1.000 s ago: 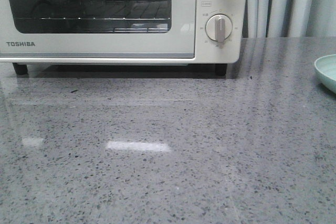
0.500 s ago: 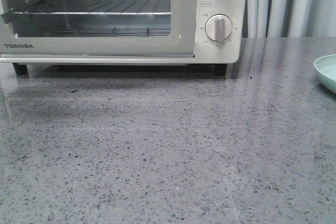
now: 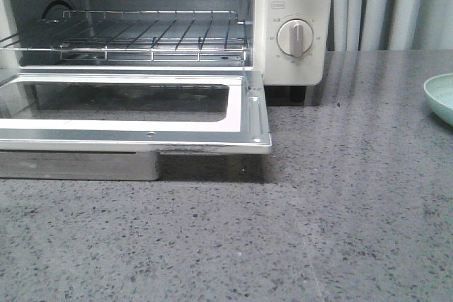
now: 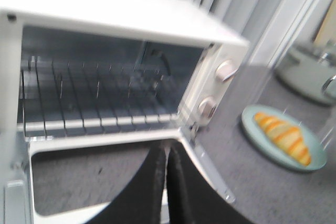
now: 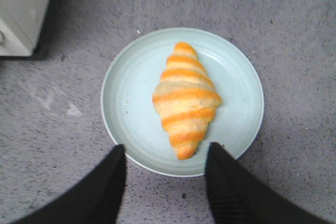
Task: Put bread in oven
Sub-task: 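Lower the right gripper over the bread roll on the plate, then grasp the striped bread roll with the right gripper and lift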
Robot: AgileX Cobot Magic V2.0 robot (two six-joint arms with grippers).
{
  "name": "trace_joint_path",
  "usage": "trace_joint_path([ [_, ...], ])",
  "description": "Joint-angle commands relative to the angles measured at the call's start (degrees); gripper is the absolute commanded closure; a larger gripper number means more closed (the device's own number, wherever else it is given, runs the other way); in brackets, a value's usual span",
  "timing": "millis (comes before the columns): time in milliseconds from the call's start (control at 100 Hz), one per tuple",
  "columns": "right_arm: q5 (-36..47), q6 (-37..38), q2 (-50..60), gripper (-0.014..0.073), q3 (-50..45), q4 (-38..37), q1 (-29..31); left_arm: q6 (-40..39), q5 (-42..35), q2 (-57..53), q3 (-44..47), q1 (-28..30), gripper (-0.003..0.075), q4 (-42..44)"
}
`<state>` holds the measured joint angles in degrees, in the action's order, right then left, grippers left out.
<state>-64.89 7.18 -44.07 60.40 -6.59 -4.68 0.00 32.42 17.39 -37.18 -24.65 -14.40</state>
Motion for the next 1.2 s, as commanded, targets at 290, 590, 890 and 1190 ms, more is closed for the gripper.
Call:
trace_joint_path([
  [290, 7.6, -0.7, -22.1, 0.0203, 1.4, -8.4, 0.9, 0.3, -0.3, -3.6, -1.6, -0.3, 0.0741, 1.9],
  [590, 10.7, 0.3, -36.7, 0.0217, 1.4, -8.5, 2.1, 0.3, 0.0, -3.6, -1.6, -0.3, 0.0741, 1.7],
  [890, 6.3, -0.4, -33.4, 0.0652, 3.1, -7.1, 1.1, 0.3, 0.0, -4.2, -1.6, -0.3, 0.0741, 1.4],
  [1190, -10.1, -1.3, -17.0, 0.0652, 5.6, -6.9, -9.7, 0.3, -0.9, -4.2, -1.6, -0.3, 0.0741, 1.4],
])
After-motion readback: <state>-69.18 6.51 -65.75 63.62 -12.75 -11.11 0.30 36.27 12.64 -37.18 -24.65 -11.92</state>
